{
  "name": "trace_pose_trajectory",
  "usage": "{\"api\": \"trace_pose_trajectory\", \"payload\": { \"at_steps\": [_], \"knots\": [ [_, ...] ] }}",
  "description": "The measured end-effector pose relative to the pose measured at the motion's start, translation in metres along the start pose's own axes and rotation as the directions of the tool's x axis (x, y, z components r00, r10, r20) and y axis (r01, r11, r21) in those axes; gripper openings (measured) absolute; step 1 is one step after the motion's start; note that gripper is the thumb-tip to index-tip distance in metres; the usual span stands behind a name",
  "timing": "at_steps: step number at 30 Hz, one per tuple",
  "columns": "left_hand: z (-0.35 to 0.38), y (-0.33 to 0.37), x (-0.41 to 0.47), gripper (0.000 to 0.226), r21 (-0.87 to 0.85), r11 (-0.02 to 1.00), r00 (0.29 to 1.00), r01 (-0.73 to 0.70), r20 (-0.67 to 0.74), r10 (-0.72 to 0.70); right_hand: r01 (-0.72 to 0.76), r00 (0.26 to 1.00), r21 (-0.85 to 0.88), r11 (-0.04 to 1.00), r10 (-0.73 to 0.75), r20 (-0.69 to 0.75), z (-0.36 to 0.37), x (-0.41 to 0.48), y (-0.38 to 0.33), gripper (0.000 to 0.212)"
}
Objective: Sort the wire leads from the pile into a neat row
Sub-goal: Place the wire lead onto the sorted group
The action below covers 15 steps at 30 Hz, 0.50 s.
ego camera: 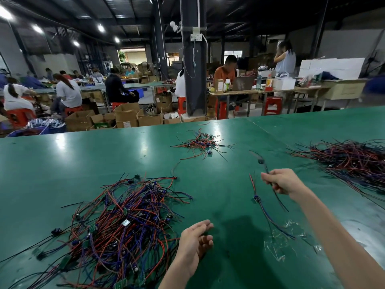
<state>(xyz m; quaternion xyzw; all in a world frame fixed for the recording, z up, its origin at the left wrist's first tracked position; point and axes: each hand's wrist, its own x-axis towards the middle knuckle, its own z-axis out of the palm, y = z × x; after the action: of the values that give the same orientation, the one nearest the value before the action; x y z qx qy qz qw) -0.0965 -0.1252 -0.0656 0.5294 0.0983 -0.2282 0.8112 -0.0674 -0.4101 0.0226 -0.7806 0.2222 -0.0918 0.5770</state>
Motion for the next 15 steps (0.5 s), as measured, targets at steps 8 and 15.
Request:
{"api": "trace_pose_trajectory", "payload": {
  "at_steps": [8, 15],
  "knots": [
    [0.001, 0.001, -0.003, 0.017, 0.02, 1.0, 1.0, 0.0, 0.005, 0.0, -0.252, 0.944, -0.411, 0.876, 0.315, 0.094, -0.015, -0.004, 0.049, 0.02],
    [0.002, 0.003, -0.007, 0.018, 0.028, 1.0, 1.0, 0.003, -0.002, -0.003, -0.272, 0.96, -0.571, 0.775, 0.261, -0.103, -0.011, 0.005, 0.063, 0.038]
  ]
}}
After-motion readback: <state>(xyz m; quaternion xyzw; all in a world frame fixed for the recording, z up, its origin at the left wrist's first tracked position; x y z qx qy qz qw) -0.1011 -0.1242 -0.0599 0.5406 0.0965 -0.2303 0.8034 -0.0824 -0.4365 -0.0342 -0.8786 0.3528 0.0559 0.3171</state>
